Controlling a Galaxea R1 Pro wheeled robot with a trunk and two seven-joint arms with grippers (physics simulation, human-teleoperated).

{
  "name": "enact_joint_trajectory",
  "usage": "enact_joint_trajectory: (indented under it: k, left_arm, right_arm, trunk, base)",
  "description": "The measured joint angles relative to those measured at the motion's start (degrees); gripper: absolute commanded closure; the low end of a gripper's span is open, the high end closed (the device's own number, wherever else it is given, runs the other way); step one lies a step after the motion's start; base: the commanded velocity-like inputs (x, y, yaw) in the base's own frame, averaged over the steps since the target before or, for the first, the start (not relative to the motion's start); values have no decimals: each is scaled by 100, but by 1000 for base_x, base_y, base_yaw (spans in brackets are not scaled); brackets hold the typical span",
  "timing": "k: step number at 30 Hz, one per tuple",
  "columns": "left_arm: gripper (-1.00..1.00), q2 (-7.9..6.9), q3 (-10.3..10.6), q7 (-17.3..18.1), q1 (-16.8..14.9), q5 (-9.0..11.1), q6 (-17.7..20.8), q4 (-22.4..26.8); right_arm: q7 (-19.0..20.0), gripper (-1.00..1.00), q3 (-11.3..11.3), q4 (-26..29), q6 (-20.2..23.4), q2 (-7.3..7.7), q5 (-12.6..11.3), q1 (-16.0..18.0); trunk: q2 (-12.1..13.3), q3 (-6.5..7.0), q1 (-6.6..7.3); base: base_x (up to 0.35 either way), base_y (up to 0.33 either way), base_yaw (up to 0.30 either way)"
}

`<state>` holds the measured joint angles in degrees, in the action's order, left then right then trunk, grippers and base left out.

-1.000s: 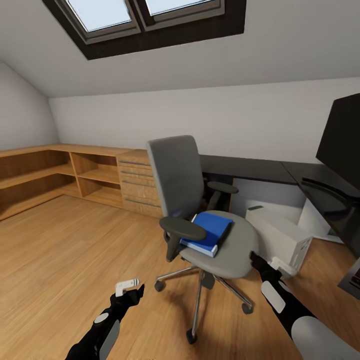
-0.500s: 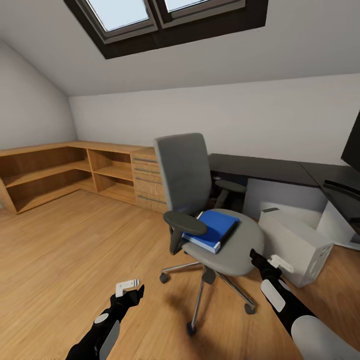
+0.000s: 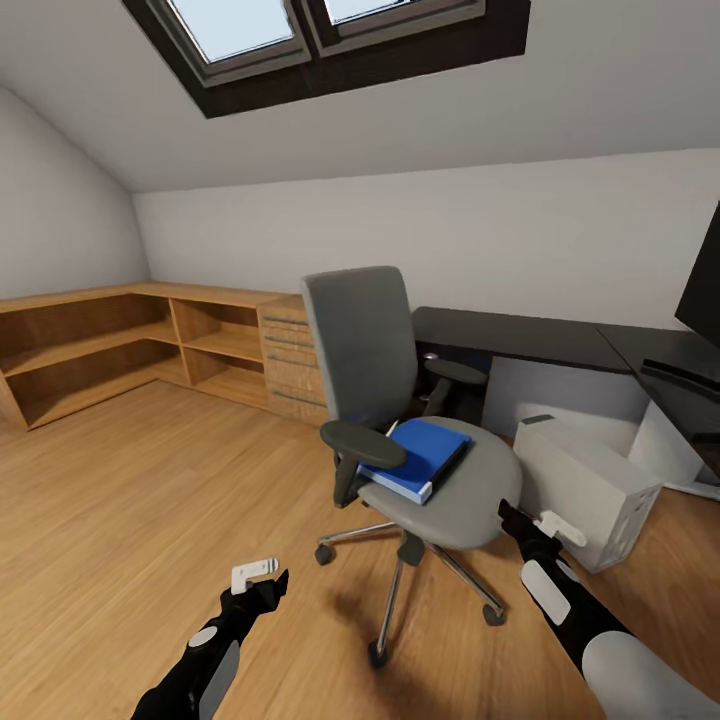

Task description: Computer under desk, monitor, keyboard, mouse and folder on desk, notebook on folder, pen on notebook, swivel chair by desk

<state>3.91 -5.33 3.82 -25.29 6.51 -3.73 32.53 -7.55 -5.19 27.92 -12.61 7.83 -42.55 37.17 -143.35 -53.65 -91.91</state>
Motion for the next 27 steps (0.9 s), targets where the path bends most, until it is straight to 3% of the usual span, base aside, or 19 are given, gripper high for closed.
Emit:
enact_joint_trajectory:
  k: [18,27]
  left_arm:
    - [-100,-1,-2,0,2,1,2,3]
    - [-100,-2,-2,0,4,1,3,-1]
  right_arm:
    - [-15,-100,10,-26,2,-7,18,2]
    - [-21,-100,26,-51,-152,-10,6,5]
  trunk:
    - [0,13,0]
    - [0,-8,0]
  base:
    - [75,0,-14]
    - [2,0,178]
